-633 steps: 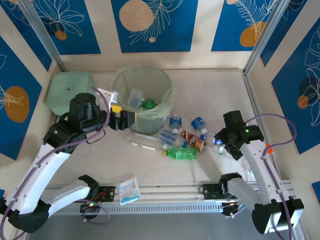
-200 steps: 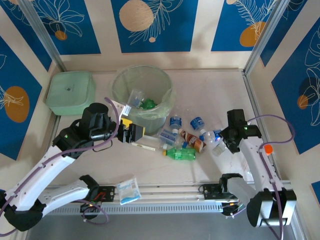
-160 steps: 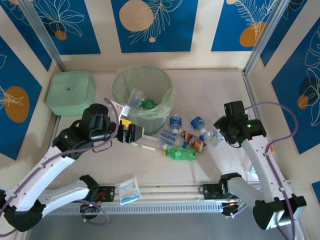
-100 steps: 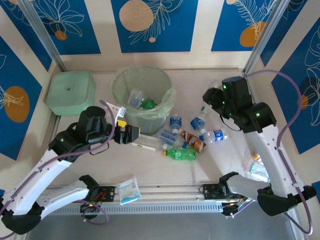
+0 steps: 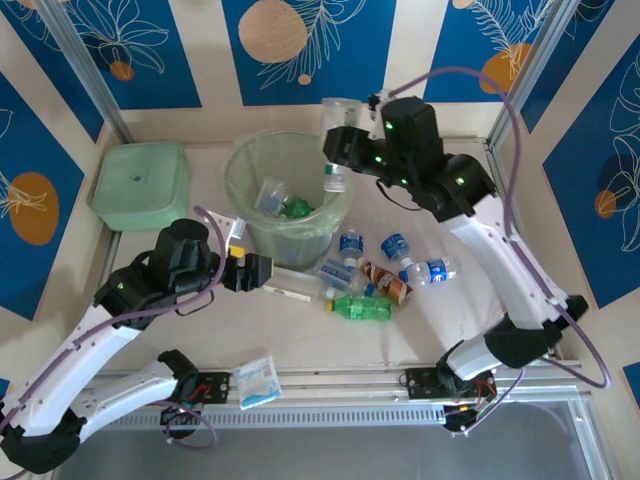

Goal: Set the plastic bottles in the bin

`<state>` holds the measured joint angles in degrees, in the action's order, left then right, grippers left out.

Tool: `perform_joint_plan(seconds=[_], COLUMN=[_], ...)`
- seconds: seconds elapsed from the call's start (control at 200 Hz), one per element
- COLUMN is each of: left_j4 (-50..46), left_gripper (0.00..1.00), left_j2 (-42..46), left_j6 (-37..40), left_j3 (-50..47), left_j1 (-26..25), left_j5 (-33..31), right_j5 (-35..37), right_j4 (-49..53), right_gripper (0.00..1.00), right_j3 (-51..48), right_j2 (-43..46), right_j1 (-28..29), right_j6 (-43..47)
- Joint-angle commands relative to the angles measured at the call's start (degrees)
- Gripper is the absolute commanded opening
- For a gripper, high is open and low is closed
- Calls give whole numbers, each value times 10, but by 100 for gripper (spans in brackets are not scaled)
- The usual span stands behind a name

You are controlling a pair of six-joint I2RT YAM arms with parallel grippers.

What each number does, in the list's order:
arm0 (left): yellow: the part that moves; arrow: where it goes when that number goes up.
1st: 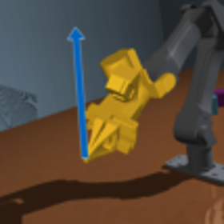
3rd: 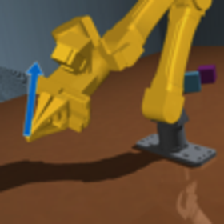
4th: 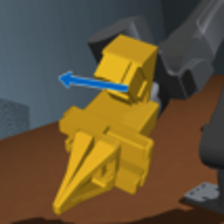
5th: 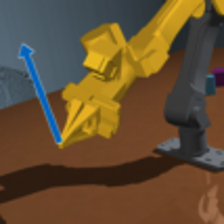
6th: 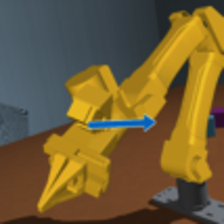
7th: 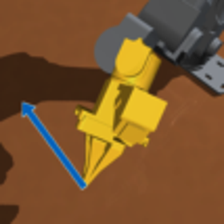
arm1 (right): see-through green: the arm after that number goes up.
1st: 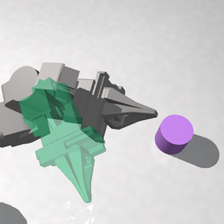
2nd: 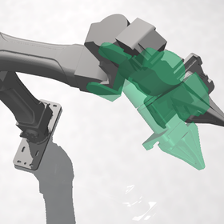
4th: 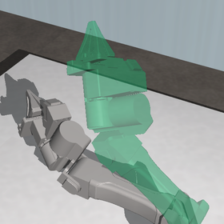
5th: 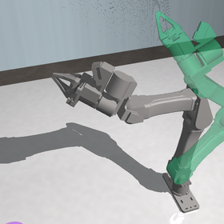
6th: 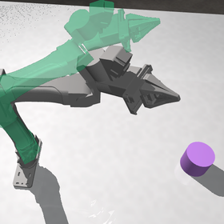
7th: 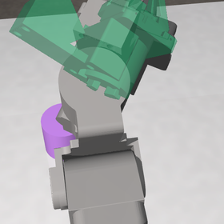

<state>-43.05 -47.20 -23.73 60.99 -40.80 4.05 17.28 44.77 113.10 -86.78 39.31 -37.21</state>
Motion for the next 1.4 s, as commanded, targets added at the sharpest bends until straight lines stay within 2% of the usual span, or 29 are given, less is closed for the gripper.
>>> perform_joint_plan(seconds=[0.0, 0.27, 0.49, 0.755, 0.885, 1.145, 1.24, 1.391], left_j4=[-20, -30, -36, -47, -51, -57, -53, -47], left_gripper=[82, 82, 82, 83, 84, 84, 84, 83], left_j2=[7, 16, 25, 33, 35, 33, 33, 33], left_j6=[2, 6, 7, 11, 13, 16, 18, 22], left_j3=[0, 4, 0, 0, 3, 10, 9, -3], left_j1=[-3, -3, -3, -3, -3, -3, -3, -4], left_j5=[-17, -27, -33, -41, -42, -38, -29, -3], right_j5=[-19, 1, 25, 26, 30, 64, 85, 121], right_j4=[-19, 2, 35, 43, 45, 32, 18, -17], right_gripper=[60, 60, 65, 73, 77, 78, 78, 78], right_j3=[52, 116, 156, 154, 153, 122, 74, -56], right_j2=[-48, -157, -227, -245, -231, -160, -105, 16], right_j1=[18, 51, 80, 92, 92, 102, 105, 104], right_j6=[40, 65, 87, 80, 76, 77, 71, 45])
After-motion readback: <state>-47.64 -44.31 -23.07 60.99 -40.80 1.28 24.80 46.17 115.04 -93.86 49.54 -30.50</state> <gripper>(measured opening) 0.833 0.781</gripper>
